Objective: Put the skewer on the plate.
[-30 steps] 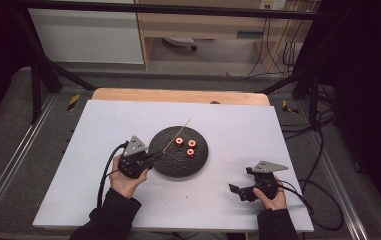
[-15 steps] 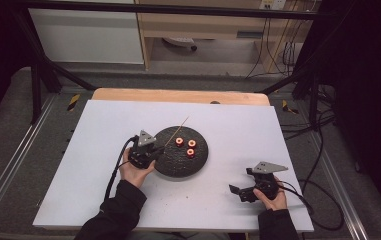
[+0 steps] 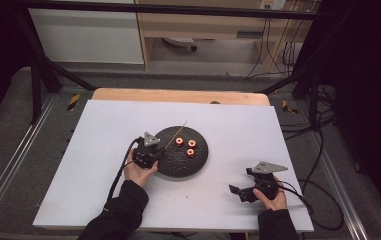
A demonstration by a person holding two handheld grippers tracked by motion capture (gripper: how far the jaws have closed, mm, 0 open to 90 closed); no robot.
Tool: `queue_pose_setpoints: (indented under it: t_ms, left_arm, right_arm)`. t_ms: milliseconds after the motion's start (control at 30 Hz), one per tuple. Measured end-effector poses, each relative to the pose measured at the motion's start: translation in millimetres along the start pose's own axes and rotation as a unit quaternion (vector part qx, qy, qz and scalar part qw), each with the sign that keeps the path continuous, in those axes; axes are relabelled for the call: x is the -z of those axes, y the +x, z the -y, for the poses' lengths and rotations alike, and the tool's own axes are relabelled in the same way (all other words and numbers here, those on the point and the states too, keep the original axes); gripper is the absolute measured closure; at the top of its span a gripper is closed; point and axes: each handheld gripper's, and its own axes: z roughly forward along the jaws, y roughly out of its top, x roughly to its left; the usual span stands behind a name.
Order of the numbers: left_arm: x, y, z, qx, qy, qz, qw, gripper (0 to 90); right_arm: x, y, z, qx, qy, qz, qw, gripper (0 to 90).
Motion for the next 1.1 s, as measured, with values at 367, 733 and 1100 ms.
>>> queue_pose_setpoints:
  t_ms: [367, 733, 1100]
  left_arm:
    - [-5.6, -1.4, 0.8, 0.003, 0.014, -0.006, 0.9999, 87.6]
    - [6.2, 3.1, -0.7, 0.001, 0.004, 0.002, 1.0000, 71.5]
    - [41.8, 14.1, 13.8, -0.023, -0.006, 0.035, 0.9991, 43.2]
  right_arm:
    - [0.1, 0.0, 0.0, 0.001, 0.000, -0.001, 1.0000, 1.8]
    - [0.2, 0.1, 0.0, 0.000, 0.000, -0.002, 1.0000, 1.8]
    - [0.2, 0.1, -0.1, -0.001, 0.000, -0.001, 1.0000, 1.8]
